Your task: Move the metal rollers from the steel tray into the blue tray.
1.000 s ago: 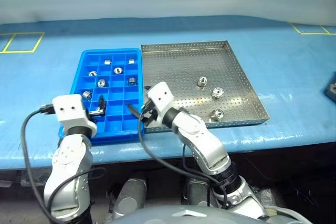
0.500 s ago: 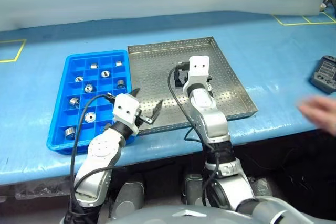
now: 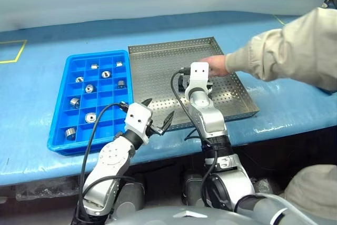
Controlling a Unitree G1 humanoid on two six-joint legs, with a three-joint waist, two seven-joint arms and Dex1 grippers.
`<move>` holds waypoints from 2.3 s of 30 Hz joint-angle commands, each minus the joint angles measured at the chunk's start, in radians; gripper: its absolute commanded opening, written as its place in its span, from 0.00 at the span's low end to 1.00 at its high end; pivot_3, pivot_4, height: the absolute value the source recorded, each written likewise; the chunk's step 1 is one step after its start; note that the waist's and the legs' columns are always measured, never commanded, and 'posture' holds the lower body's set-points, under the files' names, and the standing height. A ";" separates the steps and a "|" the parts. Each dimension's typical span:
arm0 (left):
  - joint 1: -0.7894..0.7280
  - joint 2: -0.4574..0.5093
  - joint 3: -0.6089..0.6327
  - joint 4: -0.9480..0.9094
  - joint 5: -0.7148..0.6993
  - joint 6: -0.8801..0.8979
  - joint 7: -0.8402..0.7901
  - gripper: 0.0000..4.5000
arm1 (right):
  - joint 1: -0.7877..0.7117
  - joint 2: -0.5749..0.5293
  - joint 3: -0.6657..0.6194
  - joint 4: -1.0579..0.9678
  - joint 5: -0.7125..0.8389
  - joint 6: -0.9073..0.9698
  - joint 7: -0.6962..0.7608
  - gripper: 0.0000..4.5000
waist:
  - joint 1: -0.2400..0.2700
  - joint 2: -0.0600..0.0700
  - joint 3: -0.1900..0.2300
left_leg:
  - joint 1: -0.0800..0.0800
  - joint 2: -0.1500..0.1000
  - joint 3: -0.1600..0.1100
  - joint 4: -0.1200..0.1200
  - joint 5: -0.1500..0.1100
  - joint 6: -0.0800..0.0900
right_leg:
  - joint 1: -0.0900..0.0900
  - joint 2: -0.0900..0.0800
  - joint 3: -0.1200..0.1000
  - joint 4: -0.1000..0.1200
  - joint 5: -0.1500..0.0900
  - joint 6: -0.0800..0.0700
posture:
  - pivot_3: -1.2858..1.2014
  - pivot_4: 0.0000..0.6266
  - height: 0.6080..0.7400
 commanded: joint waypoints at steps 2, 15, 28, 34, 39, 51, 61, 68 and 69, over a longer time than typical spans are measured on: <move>-0.004 0.007 -0.009 -0.016 -0.004 0.007 -0.005 1.00 | -0.002 0.010 -0.003 -0.048 0.012 0.004 0.004 1.00 | 0.002 0.000 0.000 | 0.000 0.000 0.000 0.000 0.000 0.000 | 0.000 0.000 0.000 0.000 0.000 0.000 | 0.53 0.24 1.00; -0.010 0.008 -0.026 -0.020 0.000 0.046 -0.002 1.00 | 0.015 0.009 0.007 -0.061 0.019 0.017 0.019 1.00 | 0.007 0.001 0.000 | 0.000 0.000 0.000 0.000 0.000 0.000 | 0.000 0.000 0.000 0.000 0.000 0.000 | 0.53 0.24 1.00; -0.019 0.010 -0.029 -0.019 -0.001 0.051 0.001 1.00 | -0.008 0.009 0.022 -0.044 0.017 0.001 0.048 1.00 | 0.008 0.001 0.000 | 0.000 0.000 0.000 0.000 0.000 0.000 | 0.000 0.000 0.000 0.000 0.000 0.000 | 0.53 0.24 1.00; -0.018 0.014 -0.034 -0.019 0.002 0.048 -0.001 1.00 | -0.060 -0.014 0.062 -0.024 0.010 -0.042 0.116 1.00 | 0.008 0.001 0.000 | 0.000 0.000 0.000 0.000 0.000 0.000 | 0.000 0.000 0.000 0.000 0.000 0.000 | 0.54 0.24 1.00; -0.014 0.014 -0.036 -0.023 0.003 0.047 0.003 1.00 | -0.129 -0.015 0.080 0.048 0.039 -0.050 0.211 1.00 | 0.009 0.001 0.000 | 0.000 0.000 0.000 0.000 0.000 0.000 | 0.000 0.000 0.000 0.000 0.000 0.000 | 0.54 0.24 1.00; 0.010 0.022 -0.042 -0.034 0.009 0.052 0.015 1.00 | -0.241 -0.002 0.088 0.356 0.074 -0.161 0.322 1.00 | 0.013 0.002 0.000 | 0.000 0.000 0.000 -0.001 0.000 0.000 | 0.000 0.000 0.000 0.000 0.000 0.000 | 0.56 0.24 1.00; 0.014 0.021 -0.044 -0.036 0.009 0.051 0.023 1.00 | -0.320 -0.022 0.040 0.639 0.088 -0.262 0.316 0.80 | 0.023 0.002 0.000 | 0.000 0.000 0.000 -0.002 0.000 0.000 | 0.000 0.000 0.000 0.000 0.000 0.000 | 0.56 0.24 1.00; 0.019 0.001 -0.029 -0.037 0.007 0.028 0.049 1.00 | -0.319 -0.015 0.026 0.647 0.098 -0.296 0.335 0.38 | 0.023 0.002 0.000 | 0.001 0.000 0.000 -0.002 0.000 0.000 | 0.000 0.001 0.000 0.000 0.000 0.000 | 0.56 0.24 1.00; 0.020 -0.004 -0.022 -0.040 0.005 0.020 0.053 1.00 | -0.313 -0.012 0.036 0.623 0.094 -0.293 0.341 0.38 | 0.023 0.002 0.000 | 0.001 0.000 0.000 -0.002 0.000 0.000 | 0.000 0.001 0.000 0.000 0.000 0.000 | 0.56 0.24 1.00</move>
